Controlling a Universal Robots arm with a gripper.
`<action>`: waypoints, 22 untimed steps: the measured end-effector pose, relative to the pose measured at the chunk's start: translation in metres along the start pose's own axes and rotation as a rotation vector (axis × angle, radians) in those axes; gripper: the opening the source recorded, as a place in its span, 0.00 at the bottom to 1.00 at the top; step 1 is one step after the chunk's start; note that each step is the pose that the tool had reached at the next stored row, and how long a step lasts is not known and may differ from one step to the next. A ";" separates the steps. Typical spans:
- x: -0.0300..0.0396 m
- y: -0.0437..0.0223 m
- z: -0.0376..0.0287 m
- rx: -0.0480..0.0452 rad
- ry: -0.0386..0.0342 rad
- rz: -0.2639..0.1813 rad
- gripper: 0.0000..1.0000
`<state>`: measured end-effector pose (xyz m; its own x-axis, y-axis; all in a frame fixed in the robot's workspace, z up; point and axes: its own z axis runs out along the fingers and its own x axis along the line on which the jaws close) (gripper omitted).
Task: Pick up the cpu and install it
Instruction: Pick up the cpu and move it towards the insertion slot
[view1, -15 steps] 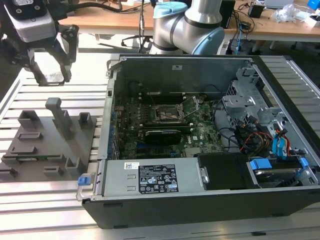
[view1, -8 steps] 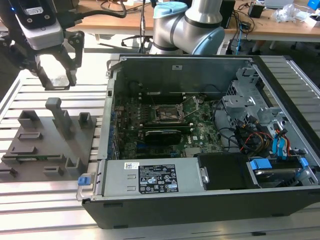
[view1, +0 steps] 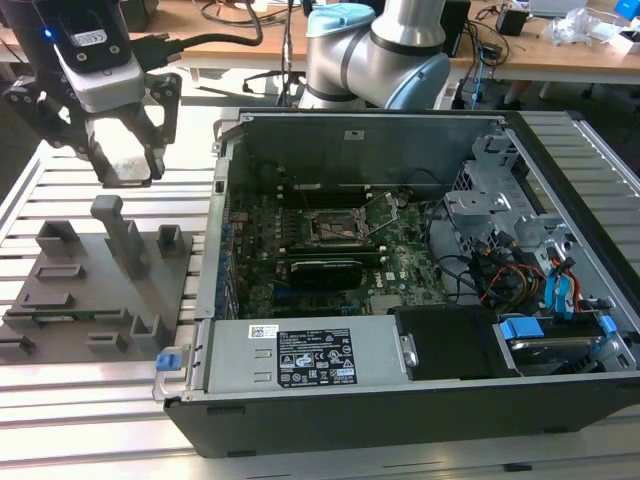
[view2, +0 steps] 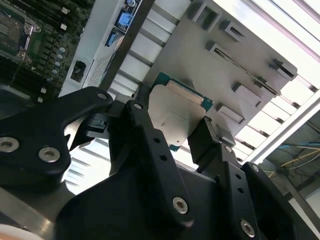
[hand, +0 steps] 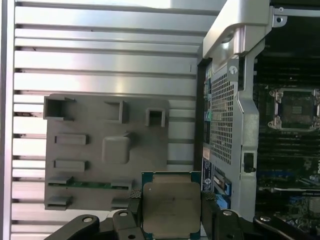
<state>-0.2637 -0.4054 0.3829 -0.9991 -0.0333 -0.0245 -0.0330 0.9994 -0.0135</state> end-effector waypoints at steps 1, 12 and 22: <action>-0.0011 0.0000 0.0012 0.0002 0.0000 0.000 0.55; -0.0101 -0.0002 0.0129 0.0041 0.0001 0.000 0.55; -0.0162 -0.0003 0.0225 0.0063 0.0002 0.000 0.55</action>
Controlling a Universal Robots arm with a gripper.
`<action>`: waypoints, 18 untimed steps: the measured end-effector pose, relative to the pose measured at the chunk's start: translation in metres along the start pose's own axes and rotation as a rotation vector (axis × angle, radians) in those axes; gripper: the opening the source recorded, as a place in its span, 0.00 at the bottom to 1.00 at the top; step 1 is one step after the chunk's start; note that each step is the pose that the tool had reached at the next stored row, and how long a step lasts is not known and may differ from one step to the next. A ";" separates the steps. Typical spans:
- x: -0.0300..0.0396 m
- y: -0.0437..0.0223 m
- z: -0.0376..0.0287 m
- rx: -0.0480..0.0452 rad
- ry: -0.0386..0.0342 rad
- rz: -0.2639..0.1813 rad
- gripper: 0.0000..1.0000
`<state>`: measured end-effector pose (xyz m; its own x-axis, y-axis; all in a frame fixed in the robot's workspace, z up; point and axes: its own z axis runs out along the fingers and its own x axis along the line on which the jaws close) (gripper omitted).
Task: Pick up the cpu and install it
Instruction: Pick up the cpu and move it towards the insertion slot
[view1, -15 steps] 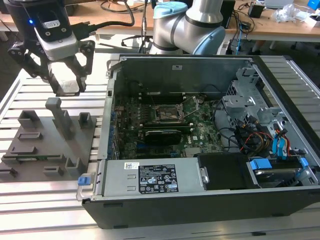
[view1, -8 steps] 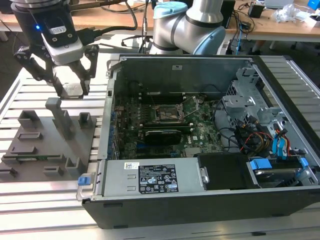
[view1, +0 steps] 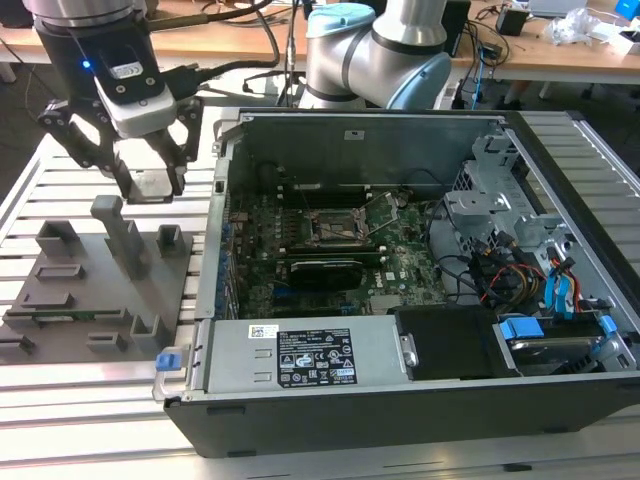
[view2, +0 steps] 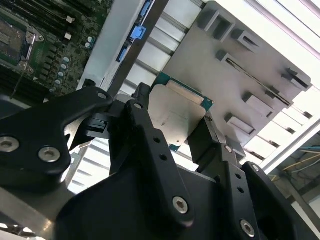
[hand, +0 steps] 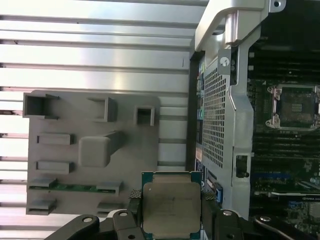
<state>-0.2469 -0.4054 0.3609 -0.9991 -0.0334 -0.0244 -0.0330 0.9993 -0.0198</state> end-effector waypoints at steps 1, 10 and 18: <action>-0.0006 0.0000 0.0011 0.0001 0.0001 0.000 0.55; -0.0063 0.0000 0.0135 0.0016 0.0002 0.000 0.55; -0.0127 -0.0001 0.0187 0.0029 0.0001 0.000 0.55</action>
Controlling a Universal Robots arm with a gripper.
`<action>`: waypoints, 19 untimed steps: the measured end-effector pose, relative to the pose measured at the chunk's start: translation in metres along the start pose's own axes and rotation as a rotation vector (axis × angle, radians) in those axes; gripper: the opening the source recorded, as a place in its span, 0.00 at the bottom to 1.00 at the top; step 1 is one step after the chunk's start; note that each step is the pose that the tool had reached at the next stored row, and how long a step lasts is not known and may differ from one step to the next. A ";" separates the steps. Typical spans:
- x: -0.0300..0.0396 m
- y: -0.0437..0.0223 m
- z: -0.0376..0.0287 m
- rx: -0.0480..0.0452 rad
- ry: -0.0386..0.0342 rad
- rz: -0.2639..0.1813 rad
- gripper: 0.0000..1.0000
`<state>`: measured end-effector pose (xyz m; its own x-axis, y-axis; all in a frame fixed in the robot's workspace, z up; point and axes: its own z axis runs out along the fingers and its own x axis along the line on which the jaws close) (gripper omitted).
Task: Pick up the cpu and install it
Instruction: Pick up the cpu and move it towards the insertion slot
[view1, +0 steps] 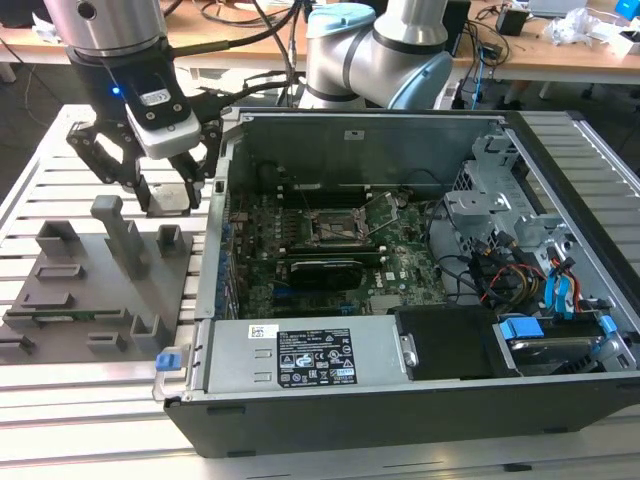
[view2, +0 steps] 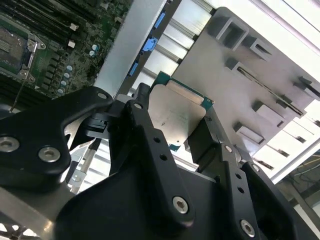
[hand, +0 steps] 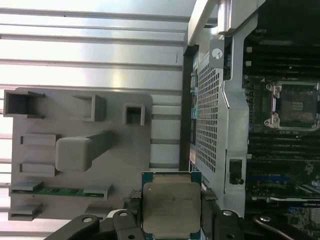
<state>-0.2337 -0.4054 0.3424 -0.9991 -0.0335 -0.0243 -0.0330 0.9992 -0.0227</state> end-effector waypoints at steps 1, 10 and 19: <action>-0.0001 0.0000 -0.0015 0.0001 0.0002 0.000 0.55; -0.0045 -0.0005 -0.0185 -0.0002 0.0004 0.000 0.55; -0.0473 -0.0019 -0.0173 -0.0016 0.0140 0.000 0.55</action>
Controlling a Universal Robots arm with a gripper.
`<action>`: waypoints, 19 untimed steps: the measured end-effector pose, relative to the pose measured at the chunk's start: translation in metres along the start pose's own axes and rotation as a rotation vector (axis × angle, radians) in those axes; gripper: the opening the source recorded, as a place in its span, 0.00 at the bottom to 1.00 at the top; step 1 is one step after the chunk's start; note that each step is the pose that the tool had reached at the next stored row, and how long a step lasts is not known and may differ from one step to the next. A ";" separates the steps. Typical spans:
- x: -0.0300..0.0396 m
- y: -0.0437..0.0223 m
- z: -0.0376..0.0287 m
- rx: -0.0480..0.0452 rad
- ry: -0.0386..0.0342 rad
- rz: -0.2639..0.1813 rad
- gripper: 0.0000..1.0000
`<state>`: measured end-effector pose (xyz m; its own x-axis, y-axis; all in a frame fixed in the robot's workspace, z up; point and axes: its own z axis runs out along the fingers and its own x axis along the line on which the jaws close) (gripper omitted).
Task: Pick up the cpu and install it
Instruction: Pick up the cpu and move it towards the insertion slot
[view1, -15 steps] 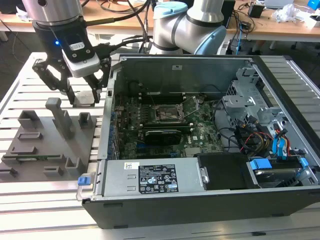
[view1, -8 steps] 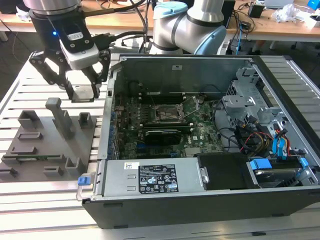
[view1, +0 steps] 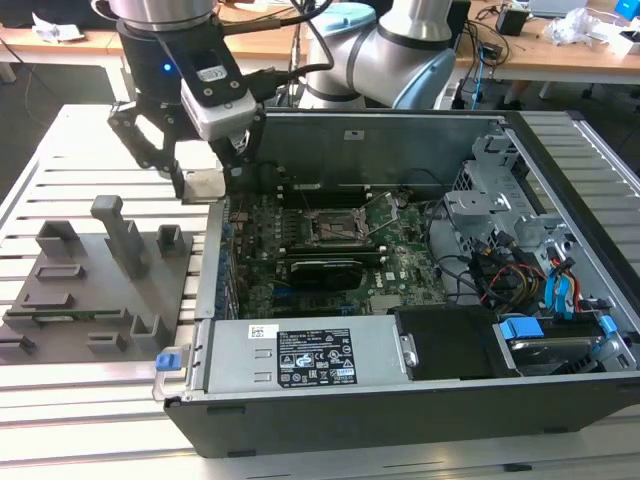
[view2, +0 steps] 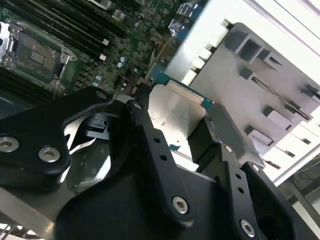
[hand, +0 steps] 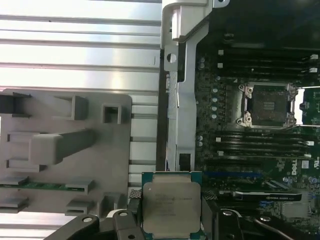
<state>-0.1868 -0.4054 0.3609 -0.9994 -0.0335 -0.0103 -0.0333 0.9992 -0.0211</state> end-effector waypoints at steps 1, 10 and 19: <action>-0.0034 -0.0002 0.0001 0.0000 0.0016 0.000 0.55; -0.0361 -0.0012 0.0024 -0.0005 0.0134 0.000 0.55; -0.0560 -0.0018 0.0046 -0.0006 0.0170 0.000 0.55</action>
<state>-0.1308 -0.4054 0.3569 -0.9994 -0.0334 0.0068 -0.0335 0.9992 -0.0206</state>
